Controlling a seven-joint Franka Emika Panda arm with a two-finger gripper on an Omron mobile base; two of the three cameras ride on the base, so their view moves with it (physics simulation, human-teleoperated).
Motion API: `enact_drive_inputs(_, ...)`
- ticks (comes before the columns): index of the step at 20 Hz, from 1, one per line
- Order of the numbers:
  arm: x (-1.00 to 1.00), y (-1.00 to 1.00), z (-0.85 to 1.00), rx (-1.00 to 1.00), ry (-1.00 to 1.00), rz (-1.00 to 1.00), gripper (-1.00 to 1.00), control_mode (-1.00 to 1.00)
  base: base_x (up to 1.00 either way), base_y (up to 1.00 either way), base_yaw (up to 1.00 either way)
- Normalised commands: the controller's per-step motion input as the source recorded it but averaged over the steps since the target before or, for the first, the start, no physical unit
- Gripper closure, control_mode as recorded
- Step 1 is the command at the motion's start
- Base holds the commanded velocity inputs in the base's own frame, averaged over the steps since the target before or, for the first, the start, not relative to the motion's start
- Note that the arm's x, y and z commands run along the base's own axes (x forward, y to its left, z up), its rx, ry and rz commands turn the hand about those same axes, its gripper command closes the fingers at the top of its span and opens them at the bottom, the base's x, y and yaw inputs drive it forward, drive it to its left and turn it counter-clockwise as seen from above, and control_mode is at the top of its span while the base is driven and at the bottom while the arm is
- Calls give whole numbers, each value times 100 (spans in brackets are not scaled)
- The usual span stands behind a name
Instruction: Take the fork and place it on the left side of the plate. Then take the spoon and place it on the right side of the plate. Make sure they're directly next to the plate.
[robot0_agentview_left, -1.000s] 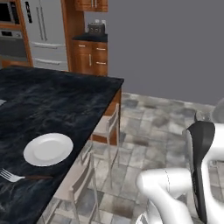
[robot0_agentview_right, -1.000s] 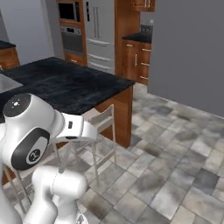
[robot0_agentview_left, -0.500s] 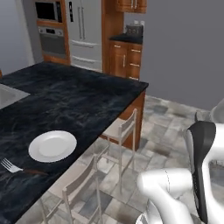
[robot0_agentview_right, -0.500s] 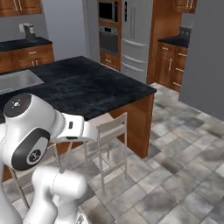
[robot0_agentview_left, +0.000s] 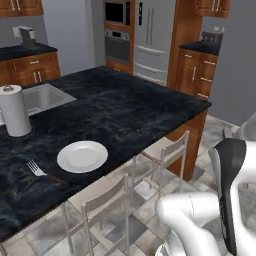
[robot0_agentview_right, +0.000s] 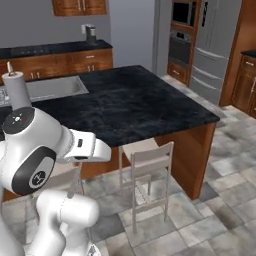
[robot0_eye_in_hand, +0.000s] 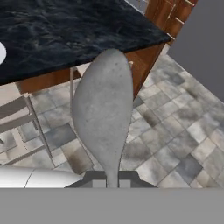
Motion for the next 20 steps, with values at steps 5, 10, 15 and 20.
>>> enact_drive_inputs(5, 0, 0, 0, 0, 0, 0, 100, 100, 14, -42, 46)
enact_drive_inputs(10, 0, 0, 0, 0, 0, 0, 100, 100, 11, -32, 45)
enact_drive_inputs(15, 0, 0, 0, 0, 0, 0, 100, 100, 16, -31, 43)
enact_drive_inputs(20, 0, 0, 0, 0, 0, 0, 100, 100, 28, -30, 40)
